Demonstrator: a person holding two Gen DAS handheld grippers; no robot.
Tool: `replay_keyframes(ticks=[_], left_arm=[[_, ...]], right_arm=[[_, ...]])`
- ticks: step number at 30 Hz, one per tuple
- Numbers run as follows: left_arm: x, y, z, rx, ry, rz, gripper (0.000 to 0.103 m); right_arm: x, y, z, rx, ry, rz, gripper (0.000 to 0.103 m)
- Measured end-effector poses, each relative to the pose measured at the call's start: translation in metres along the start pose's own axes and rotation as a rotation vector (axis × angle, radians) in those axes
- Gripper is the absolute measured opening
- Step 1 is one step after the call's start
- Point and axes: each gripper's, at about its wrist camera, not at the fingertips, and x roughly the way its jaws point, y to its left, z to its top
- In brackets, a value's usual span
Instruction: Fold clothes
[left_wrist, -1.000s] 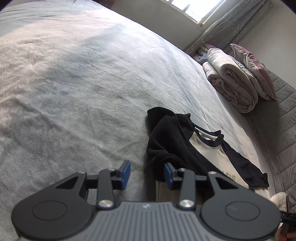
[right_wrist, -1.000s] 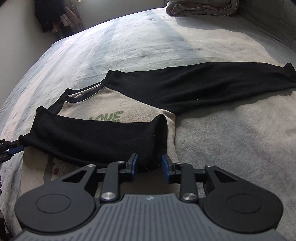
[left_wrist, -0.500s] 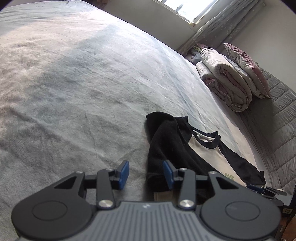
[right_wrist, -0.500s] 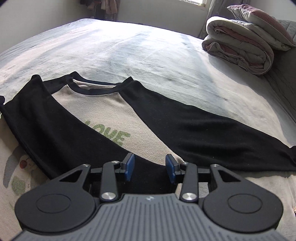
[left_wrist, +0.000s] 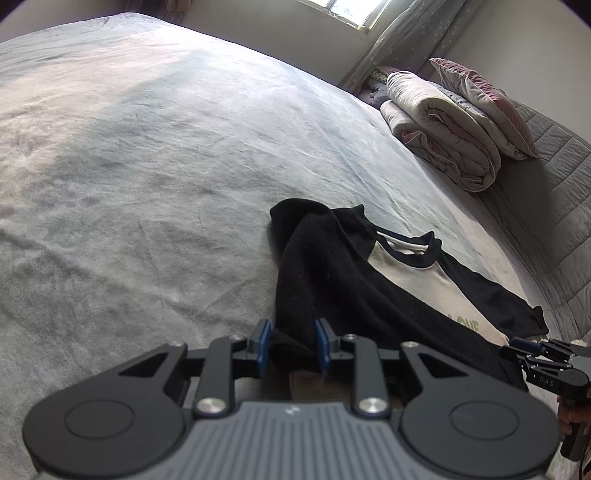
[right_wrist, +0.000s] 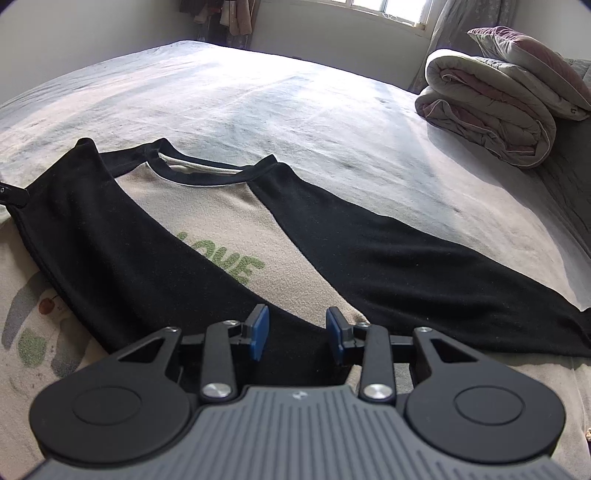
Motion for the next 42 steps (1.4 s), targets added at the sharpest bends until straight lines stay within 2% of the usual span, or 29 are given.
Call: replay_keyframes(ticks=[3,6,8,9,10,12,18,24,28,29,31,33,38,42], left_arm=[[-0.007,0.004,0.005,-0.023,-0.056,0.000,0.026],[-0.007,0.008,0.008,-0.053,-0.079,-0.003,0.026],[-0.004,0.008,0.008,-0.063,-0.064,0.001,0.026],[-0.004,0.006,0.008,-0.057,-0.063,0.002,0.026],[-0.005,0.003,0.007,-0.047,-0.066,0.001,0.026],[-0.006,-0.004,0.004,-0.024,-0.069,-0.007,0.028],[-0.006,-0.012,-0.004,0.008,-0.064,0.010,0.029],[-0.007,-0.010,-0.006,-0.007,-0.066,0.020,0.030],[-0.004,-0.009,-0.004,-0.026,-0.062,0.013,0.030],[-0.003,-0.009,-0.004,-0.027,-0.062,0.011,0.030],[-0.002,-0.011,-0.004,-0.025,-0.061,0.008,0.030],[-0.001,-0.012,-0.005,-0.020,-0.058,0.006,0.030],[-0.002,-0.010,-0.004,-0.033,-0.062,-0.002,0.029],[-0.006,-0.004,-0.002,-0.067,-0.069,-0.024,0.029]], right_arm=[[-0.002,-0.006,-0.002,0.023,0.003,-0.007,0.036],[0.000,-0.008,-0.005,0.022,0.016,-0.016,0.036],[0.003,-0.007,-0.008,0.012,0.028,-0.021,0.027],[0.004,-0.006,-0.009,0.006,0.034,-0.024,0.013],[0.003,-0.006,-0.009,0.005,0.032,-0.026,0.003],[0.001,-0.007,-0.010,0.006,0.025,-0.027,0.000],[-0.005,-0.010,-0.007,0.017,0.003,-0.020,0.000],[-0.005,-0.014,-0.008,0.040,0.005,-0.041,0.037],[0.005,-0.016,-0.012,0.049,0.034,-0.060,0.037],[0.005,-0.017,-0.013,0.049,0.027,-0.070,0.032],[0.004,-0.018,-0.012,0.057,0.011,-0.074,0.010],[0.001,-0.017,-0.011,0.050,0.000,-0.081,0.004],[-0.009,-0.014,-0.007,0.023,-0.052,-0.118,0.003],[-0.023,-0.015,0.017,-0.010,-0.146,-0.159,0.003]])
